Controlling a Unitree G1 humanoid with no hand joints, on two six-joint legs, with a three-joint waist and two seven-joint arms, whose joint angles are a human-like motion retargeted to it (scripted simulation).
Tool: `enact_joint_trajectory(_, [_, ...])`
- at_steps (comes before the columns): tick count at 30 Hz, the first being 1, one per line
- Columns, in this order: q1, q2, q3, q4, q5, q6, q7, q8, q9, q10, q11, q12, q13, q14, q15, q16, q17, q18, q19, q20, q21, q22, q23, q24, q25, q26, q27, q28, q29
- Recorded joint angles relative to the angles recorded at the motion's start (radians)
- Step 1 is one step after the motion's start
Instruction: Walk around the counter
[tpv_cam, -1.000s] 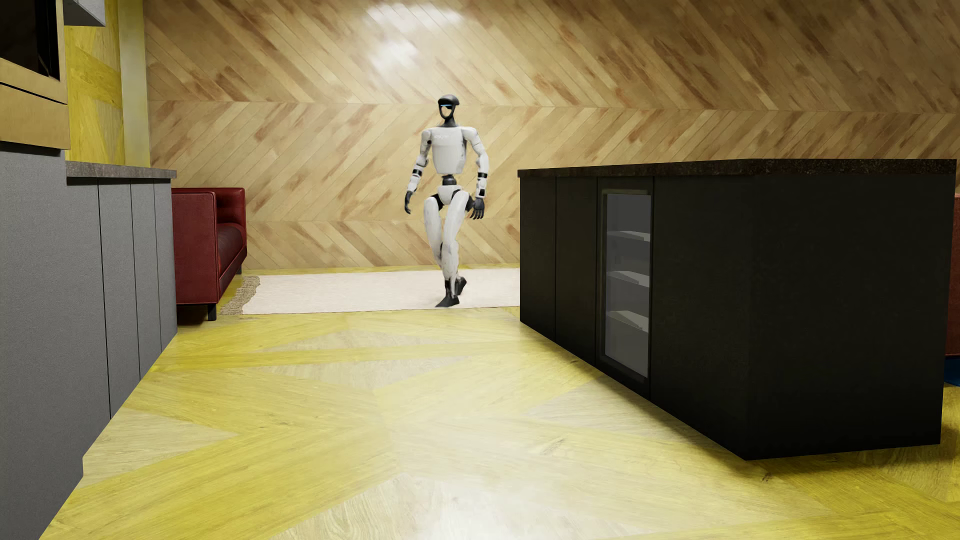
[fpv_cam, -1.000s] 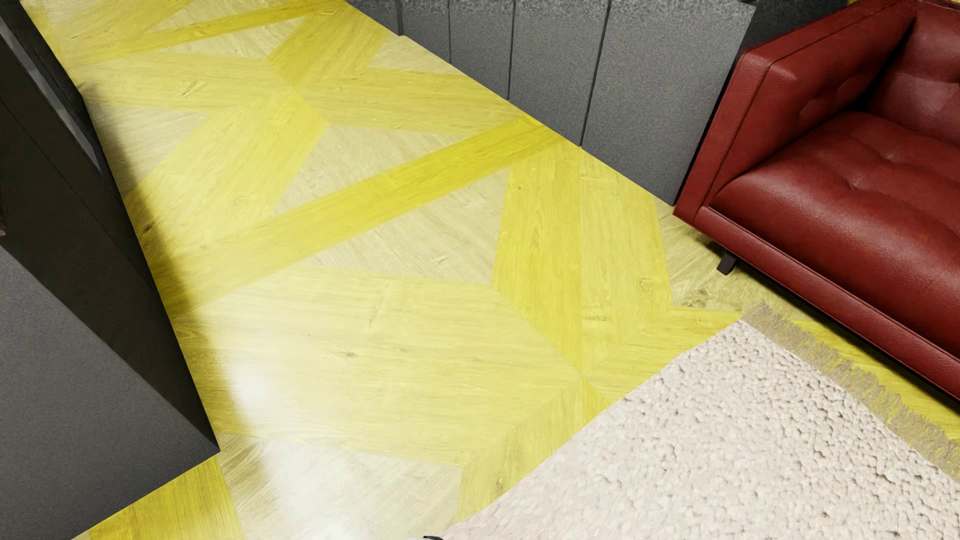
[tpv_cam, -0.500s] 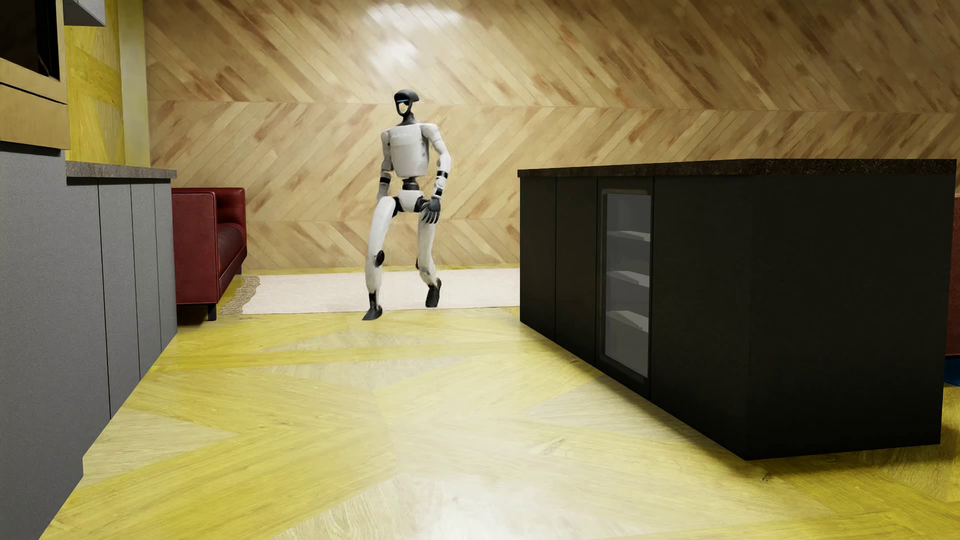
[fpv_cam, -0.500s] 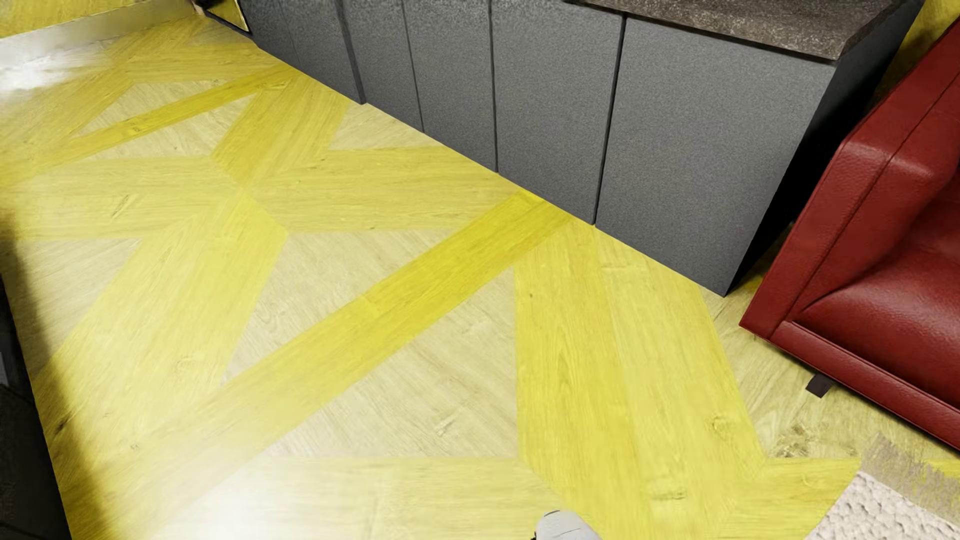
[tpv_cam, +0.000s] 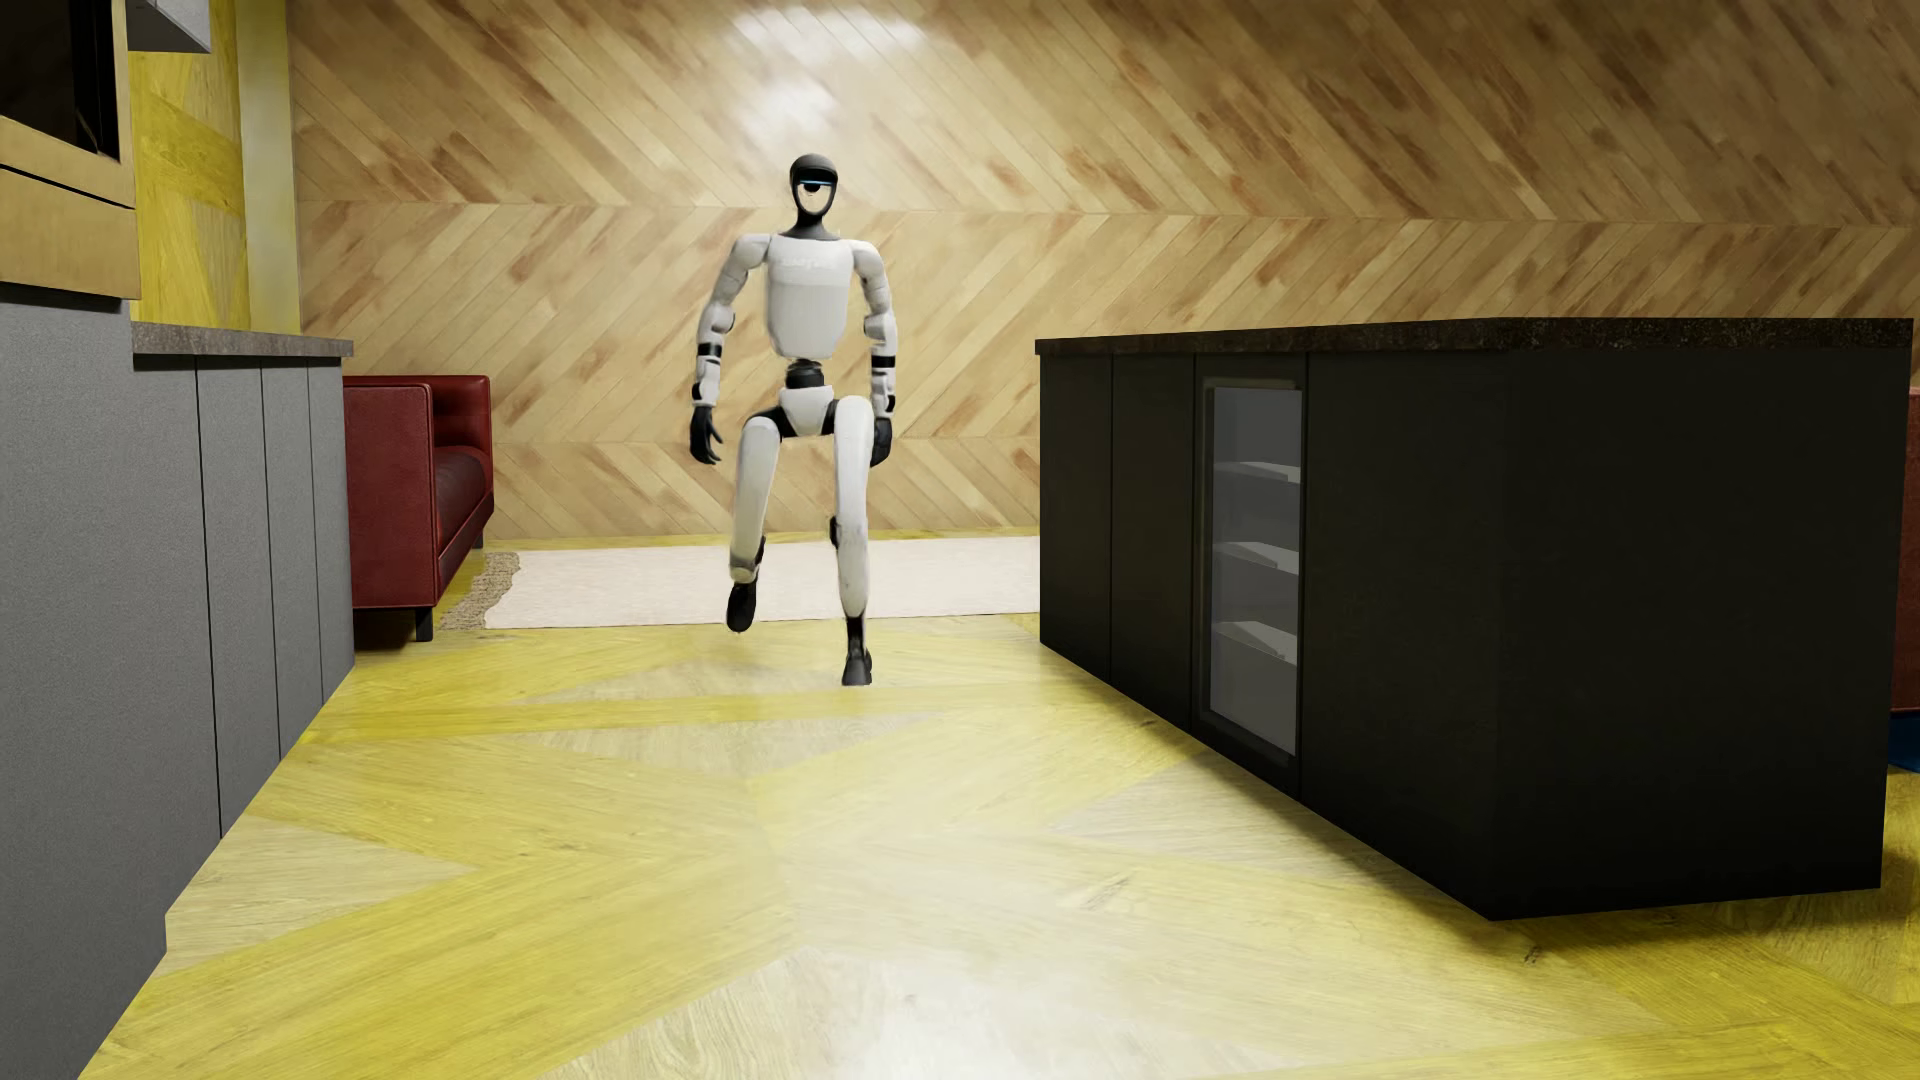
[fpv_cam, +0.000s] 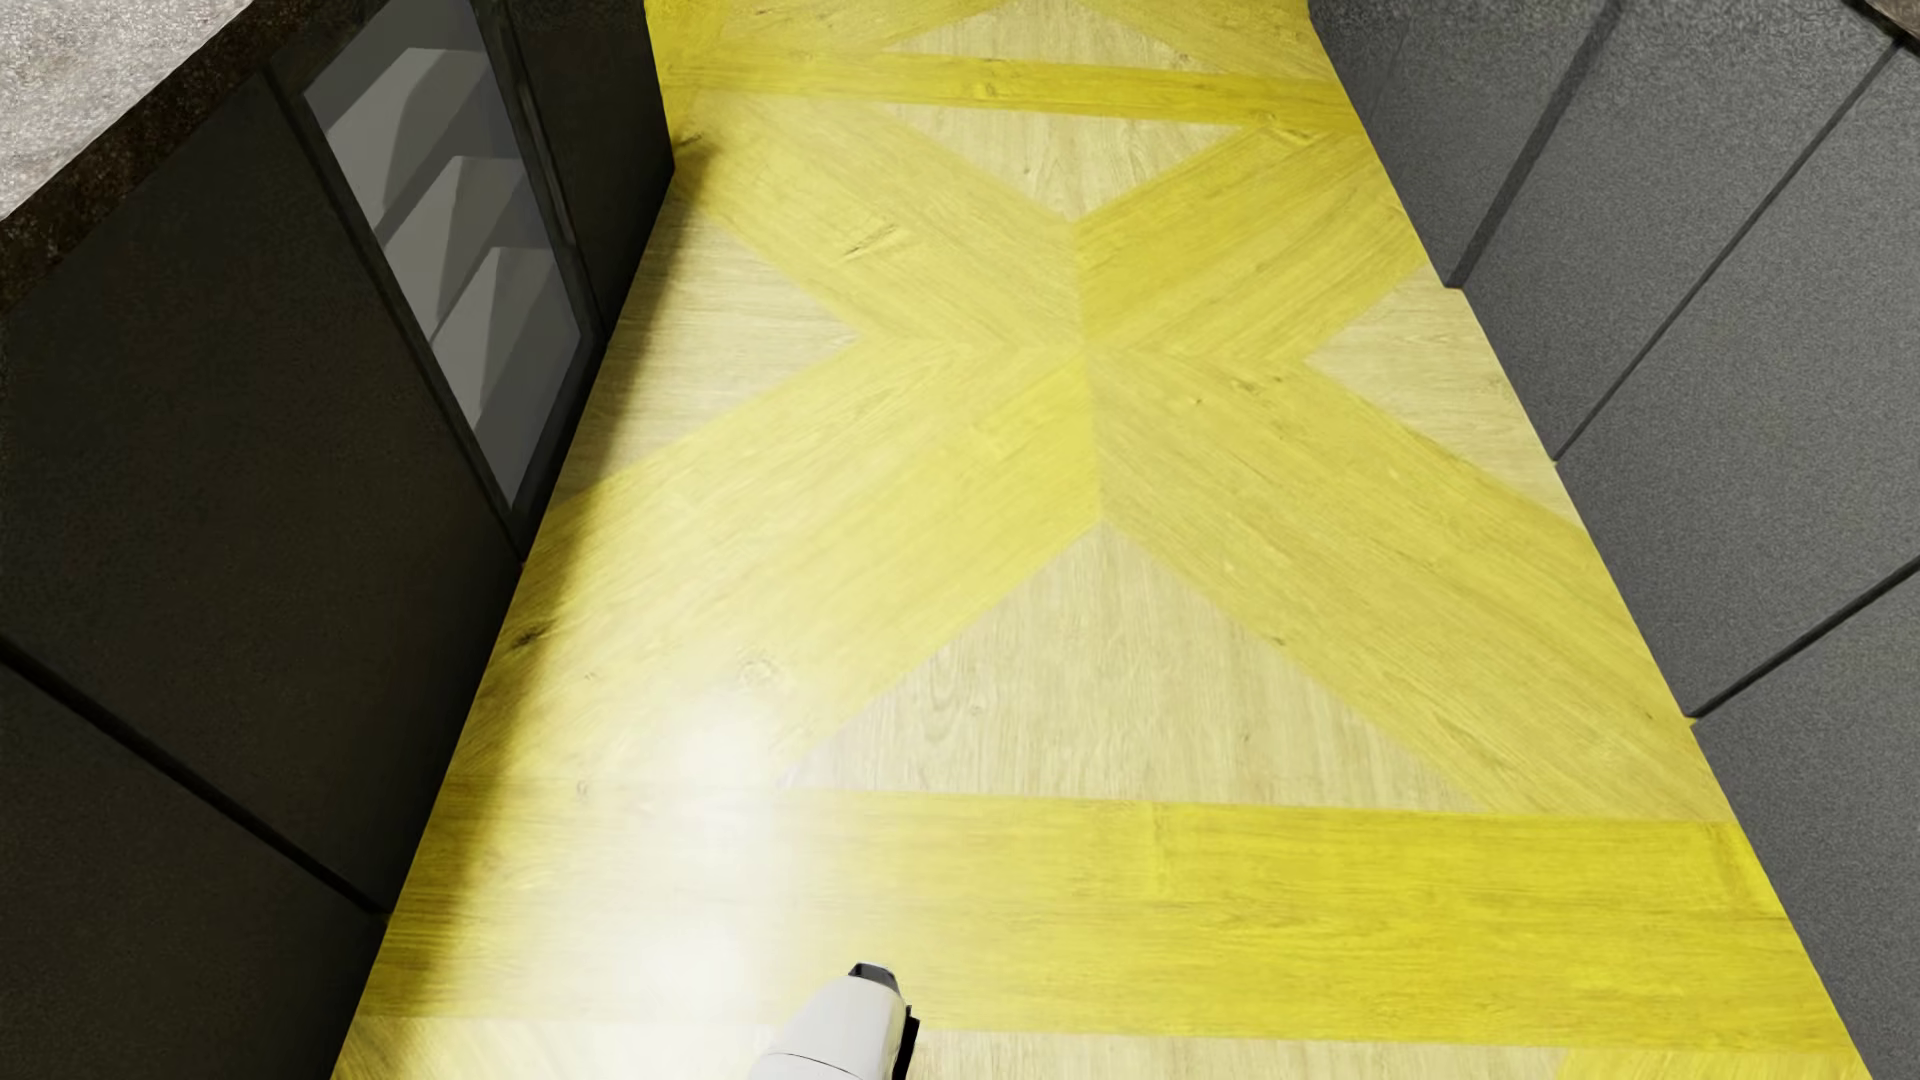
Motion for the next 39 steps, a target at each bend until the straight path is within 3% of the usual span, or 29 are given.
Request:
enact_joint_trajectory(1, [0.051, -0.109, -0.034, -0.051, 0.011, -0.005, 0.000, 0.000, 0.003, 0.021, 0.180, -0.013, -0.003, -0.038, -0.001, -0.001, 0.002, 0.000, 0.000, 0.023, 0.025, -0.016, 0.021, 0.000, 0.000, 0.000, 0.000, 0.000, 0.000])
enact_joint_trajectory(4, [0.379, -0.406, -0.173, -0.168, 0.081, 0.018, 0.000, 0.000, 0.045, -0.102, 0.470, -0.092, 0.012, -0.190, -0.340, -0.007, 0.015, 0.000, 0.000, 0.078, 0.071, -0.115, 0.042, 0.000, 0.000, 0.000, 0.000, 0.000, 0.000])
enact_joint_trajectory(5, [0.478, -0.516, -0.235, -0.166, 0.109, 0.039, 0.000, 0.000, 0.040, -0.155, 0.433, -0.123, 0.023, -0.266, -0.396, 0.000, 0.020, 0.000, 0.000, 0.112, 0.076, -0.186, 0.037, 0.000, 0.000, 0.000, 0.000, 0.000, 0.000])
enact_joint_trajectory(7, [0.729, -0.603, -0.354, -0.116, 0.142, 0.081, 0.000, 0.000, 0.067, -0.279, 0.146, -0.172, 0.047, -0.409, -0.393, 0.007, 0.017, 0.000, 0.000, 0.207, 0.079, -0.309, 0.030, 0.000, 0.000, 0.000, 0.000, 0.000, 0.000])
enact_joint_trajectory(10, [0.925, -0.702, -0.469, -0.072, 0.090, 0.091, 0.000, 0.000, 0.034, -0.358, -0.362, -0.294, 0.073, -0.609, -0.341, 0.019, 0.018, 0.000, 0.000, 0.274, 0.056, -0.436, 0.010, 0.000, 0.000, 0.000, 0.000, 0.000, 0.000])
enact_joint_trajectory(11, [0.981, -0.733, -0.486, -0.046, 0.073, 0.094, 0.000, 0.000, 0.021, -0.362, -0.403, -0.320, 0.084, -0.641, -0.345, 0.022, 0.016, 0.000, 0.000, 0.289, 0.052, -0.467, 0.007, 0.000, 0.000, 0.000, 0.000, 0.000, 0.000])
enact_joint_trajectory(13, [1.081, -0.782, -0.530, 0.013, 0.076, 0.102, 0.000, 0.000, 0.014, -0.305, -0.269, -0.308, 0.092, -0.598, -0.354, 0.019, 0.021, 0.000, 0.000, 0.336, 0.043, -0.508, 0.037, 0.000, 0.000, 0.000, 0.000, 0.000, 0.000])
enact_joint_trajectory(14, [1.076, -0.823, -0.536, 0.035, 0.096, 0.122, 0.000, 0.000, -0.008, -0.217, -0.159, -0.292, 0.087, -0.495, -0.286, 0.001, 0.023, 0.000, 0.000, 0.346, 0.049, -0.484, 0.078, 0.000, 0.000, 0.000, 0.000, 0.000, 0.000])
enact_joint_trajectory(15, [1.057, -0.819, -0.529, 0.068, 0.144, 0.159, 0.000, 0.000, -0.017, -0.083, -0.058, -0.266, 0.081, -0.316, -0.276, -0.024, 0.026, 0.000, 0.000, 0.338, 0.057, -0.428, 0.129, 0.000, 0.000, 0.000, 0.000, 0.000, 0.000])
enact_joint_trajectory(16, [1.005, -0.760, -0.505, 0.075, 0.178, 0.166, 0.000, 0.000, -0.006, 0.097, -0.005, -0.241, 0.064, -0.132, -0.320, -0.034, 0.028, 0.000, 0.000, 0.307, 0.067, -0.378, 0.167, 0.000, 0.000, 0.000, 0.000, 0.000, 0.000])
enact_joint_trajectory(17, [0.893, -0.697, -0.484, 0.077, 0.211, 0.166, 0.000, 0.000, -0.003, 0.322, 0.001, -0.238, 0.045, -0.052, -0.368, -0.035, 0.038, 0.000, 0.000, 0.245, 0.060, -0.319, 0.189, 0.000, 0.000, 0.000, 0.000, 0.000, 0.000])
enact_joint_trajectory(19, [0.670, -0.500, -0.392, 0.042, 0.235, 0.137, 0.000, 0.000, 0.010, 0.597, -0.102, -0.219, 0.019, -0.144, -0.394, -0.035, 0.042, 0.000, 0.000, 0.139, 0.067, -0.224, 0.142, 0.000, 0.000, 0.000, 0.000, 0.000, 0.000])
enact_joint_trajectory(21, [0.488, -0.301, -0.265, -0.006, 0.232, 0.092, 0.000, 0.000, 0.024, 0.511, -0.223, -0.155, -0.007, -0.115, -0.389, -0.032, 0.037, 0.000, 0.000, 0.094, 0.056, -0.150, 0.059, 0.000, 0.000, 0.000, 0.000, 0.000, 0.000])
enact_joint_trajectory(23, [0.341, -0.157, -0.165, -0.014, 0.215, 0.066, 0.000, 0.000, 0.030, 0.149, -0.300, -0.086, -0.049, 0.046, -0.383, -0.016, 0.023, 0.000, 0.000, 0.069, 0.037, -0.120, -0.038, 0.000, 0.000, 0.000, 0.000, 0.000, 0.000])
enact_joint_trajectory(24, [0.301, -0.096, -0.123, -0.006, 0.208, 0.063, 0.000, 0.000, 0.026, -0.062, -0.330, -0.051, -0.074, 0.038, -0.392, -0.014, 0.014, 0.000, 0.000, 0.083, 0.018, -0.115, -0.085, 0.000, 0.000, 0.000, 0.000, 0.000, 0.000])
enact_joint_trajectory(25, [0.276, -0.049, -0.094, 0.007, 0.208, 0.067, 0.000, 0.000, 0.017, -0.241, -0.349, -0.027, -0.105, -0.173, -0.405, -0.012, 0.004, 0.000, 0.000, 0.078, 0.010, -0.108, -0.118, 0.000, 0.000, 0.000, 0.000, 0.000, 0.000])
enact_joint_trajectory(26, [0.258, -0.002, -0.071, 0.029, 0.203, 0.075, 0.000, 0.000, 0.009, -0.309, -0.351, -0.005, -0.129, -0.483, -0.411, -0.012, -0.006, 0.000, 0.000, 0.068, -0.008, -0.103, -0.152, 0.000, 0.000, 0.000, 0.000, 0.000, 0.000])
enact_joint_trajectory(27, [0.214, -0.001, -0.032, 0.049, 0.168, 0.068, 0.000, 0.000, -0.016, -0.297, -0.316, 0.007, -0.138, -0.613, -0.411, -0.023, -0.007, 0.000, 0.000, 0.075, -0.036, -0.064, -0.171, 0.000, 0.000, 0.000, 0.000, 0.000, 0.000])
enact_joint_trajectory(28, [0.177, 0.030, -0.009, 0.055, 0.148, 0.065, 0.000, 0.000, -0.013, -0.292, -0.291, 0.019, -0.135, -0.528, -0.373, -0.032, 0.002, 0.000, 0.000, 0.083, -0.068, -0.040, -0.173, 0.000, 0.000, 0.000, 0.000, 0.000, 0.000])
enact_joint_trajectory(30, [0.121, 0.012, -0.025, -0.009, 0.075, 0.020, 0.000, 0.000, -0.032, -0.183, -0.113, 0.031, -0.108, -0.064, -0.171, -0.042, 0.027, 0.000, 0.000, 0.070, -0.100, -0.010, -0.141, 0.000, 0.000, 0.000, 0.000, 0.000, 0.000])
enact_joint_trajectory(31, [0.131, -0.031, -0.069, -0.067, 0.053, -0.001, 0.000, 0.000, -0.023, -0.090, 0.061, 0.023, -0.082, 0.005, -0.032, -0.041, 0.042, 0.000, 0.000, 0.047, -0.093, -0.002, -0.097, 0.000, 0.000, 0.000, 0.000, 0.000, 0.000])
enact_joint_trajectory(32, [0.187, -0.125, -0.094, -0.097, 0.043, -0.012, 0.000, 0.000, -0.009, -0.059, 0.253, -0.003, -0.071, -0.014, 0.022, -0.041, 0.053, 0.000, 0.000, 0.063, -0.078, 0.000, -0.056, 0.000, 0.000, 0.000, 0.000, 0.000, 0.000])
enact_joint_trajectory(34, [0.382, -0.334, -0.160, -0.146, 0.060, 0.000, 0.000, 0.000, 0.033, -0.121, 0.541, -0.073, -0.070, -0.105, -0.220, -0.042, 0.056, 0.000, 0.000, 0.097, 0.009, -0.038, 0.018, 0.000, 0.000, 0.000, 0.000, 0.000, 0.000])
enact_joint_trajectory(35, [0.490, -0.420, -0.219, -0.146, 0.085, 0.022, 0.000, 0.000, 0.030, -0.173, 0.556, -0.105, -0.046, -0.182, -0.318, -0.041, 0.055, 0.000, 0.000, 0.123, 0.033, -0.066, 0.043, 0.000, 0.000, 0.000, 0.000, 0.000, 0.000])
enact_joint_trajectory(37, [0.693, -0.544, -0.350, -0.109, 0.125, 0.069, 0.000, 0.000, 0.045, -0.277, 0.377, -0.152, 0.012, -0.321, -0.387, -0.009, 0.041, 0.000, 0.000, 0.174, 0.055, -0.225, 0.052, 0.000, 0.000, 0.000, 0.000, 0.000, 0.000])
enact_joint_trajectory(39, [0.838, -0.613, -0.435, -0.071, 0.125, 0.091, 0.000, 0.000, 0.036, -0.339, -0.001, -0.229, 0.061, -0.467, -0.361, 0.009, 0.031, 0.000, 0.000, 0.227, 0.061, -0.331, 0.060, 0.000, 0.000, 0.000, 0.000, 0.000, 0.000])
